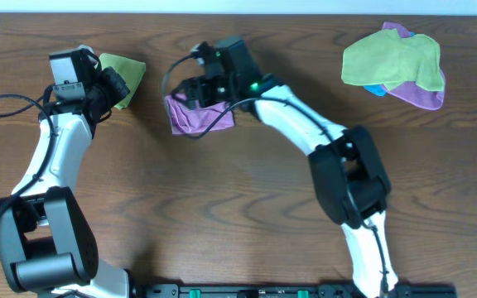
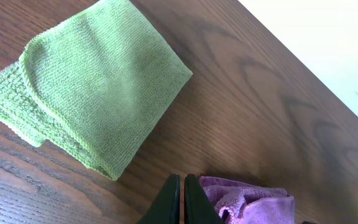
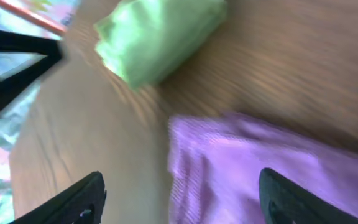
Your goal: Fold the cloth
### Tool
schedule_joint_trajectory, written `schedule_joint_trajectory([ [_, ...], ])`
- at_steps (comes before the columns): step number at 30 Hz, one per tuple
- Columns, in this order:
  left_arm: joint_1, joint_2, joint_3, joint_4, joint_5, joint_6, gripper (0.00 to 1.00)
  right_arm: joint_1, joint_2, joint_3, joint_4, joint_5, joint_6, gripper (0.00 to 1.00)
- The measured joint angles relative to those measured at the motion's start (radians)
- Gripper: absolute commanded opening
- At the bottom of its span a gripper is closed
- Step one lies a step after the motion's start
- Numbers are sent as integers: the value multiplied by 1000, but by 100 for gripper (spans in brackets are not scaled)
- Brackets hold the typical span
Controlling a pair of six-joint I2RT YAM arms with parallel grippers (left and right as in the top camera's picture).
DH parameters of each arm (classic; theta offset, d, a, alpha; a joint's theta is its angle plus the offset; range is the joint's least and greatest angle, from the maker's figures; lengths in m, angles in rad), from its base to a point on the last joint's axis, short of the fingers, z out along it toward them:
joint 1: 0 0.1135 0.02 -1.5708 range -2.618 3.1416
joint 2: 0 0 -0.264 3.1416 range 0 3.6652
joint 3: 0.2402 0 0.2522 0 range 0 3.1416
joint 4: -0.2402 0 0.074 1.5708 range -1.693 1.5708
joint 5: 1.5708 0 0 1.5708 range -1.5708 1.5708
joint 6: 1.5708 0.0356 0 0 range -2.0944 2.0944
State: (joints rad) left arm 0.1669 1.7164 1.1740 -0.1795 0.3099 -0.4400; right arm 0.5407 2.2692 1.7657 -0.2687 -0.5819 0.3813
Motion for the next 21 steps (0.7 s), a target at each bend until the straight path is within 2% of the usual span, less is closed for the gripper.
schedule_joint_trajectory([
  [3, 0, 0, 0, 0, 0, 0, 6, -36, 0, 1, -96, 10, -33, 80],
  [8, 0, 0, 0, 0, 0, 0, 6, -41, 0, 1, -157, 14, -80, 80],
  [21, 1, 0, 0, 0, 0, 0, 6, 76, 1, 1, -216, 14, -105, 79],
])
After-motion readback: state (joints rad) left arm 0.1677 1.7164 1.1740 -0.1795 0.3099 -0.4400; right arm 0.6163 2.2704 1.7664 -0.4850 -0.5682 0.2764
